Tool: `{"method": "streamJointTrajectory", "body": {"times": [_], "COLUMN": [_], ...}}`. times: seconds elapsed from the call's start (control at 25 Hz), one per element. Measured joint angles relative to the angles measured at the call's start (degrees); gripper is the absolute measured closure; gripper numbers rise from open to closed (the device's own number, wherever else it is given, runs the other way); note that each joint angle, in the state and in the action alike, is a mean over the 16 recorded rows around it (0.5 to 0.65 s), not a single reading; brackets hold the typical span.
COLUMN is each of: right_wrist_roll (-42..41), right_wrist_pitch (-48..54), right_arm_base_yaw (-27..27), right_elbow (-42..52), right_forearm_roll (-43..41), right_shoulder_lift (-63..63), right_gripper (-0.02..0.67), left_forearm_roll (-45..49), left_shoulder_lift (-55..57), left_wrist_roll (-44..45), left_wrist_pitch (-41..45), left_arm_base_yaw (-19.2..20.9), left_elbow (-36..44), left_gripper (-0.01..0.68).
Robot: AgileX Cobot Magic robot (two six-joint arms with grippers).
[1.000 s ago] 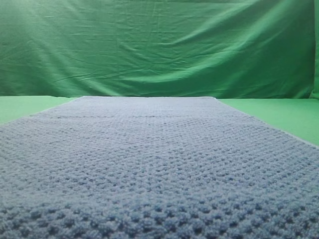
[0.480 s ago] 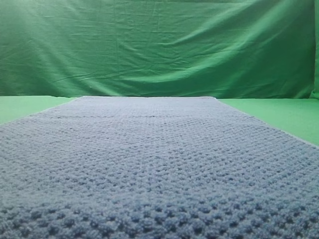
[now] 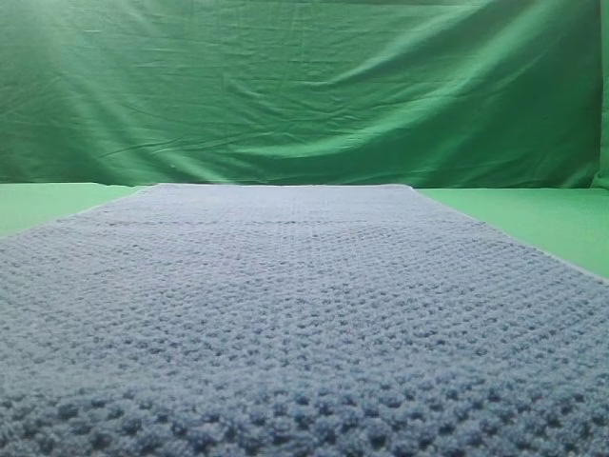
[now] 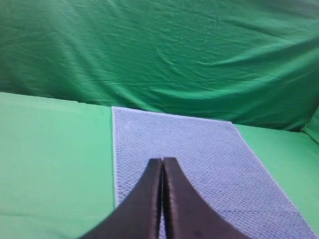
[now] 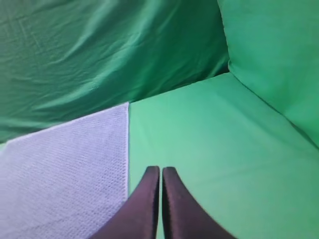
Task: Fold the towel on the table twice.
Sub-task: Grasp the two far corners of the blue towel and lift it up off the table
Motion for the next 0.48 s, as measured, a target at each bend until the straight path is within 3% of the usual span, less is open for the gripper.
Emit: {"method": "streamJointTrajectory", "body": {"times": [0.48], "right_wrist_roll": [-8.7], "right_wrist_pitch": [10.5], "right_arm_base_yaw": [0.6], "right_elbow": [-11.9], "right_forearm_roll": [1.3], "right_shoulder_lift": [14.9], "right_gripper": [0.649], "left_forearm_roll": [1.9], "left_shoulder_lift": [17.0], "left_wrist_roll": [-0.2], "left_wrist_pitch": [9.3], "left_arm_base_yaw": [0.0], "left_elbow": [-10.8], "left_gripper": [0.673]}}
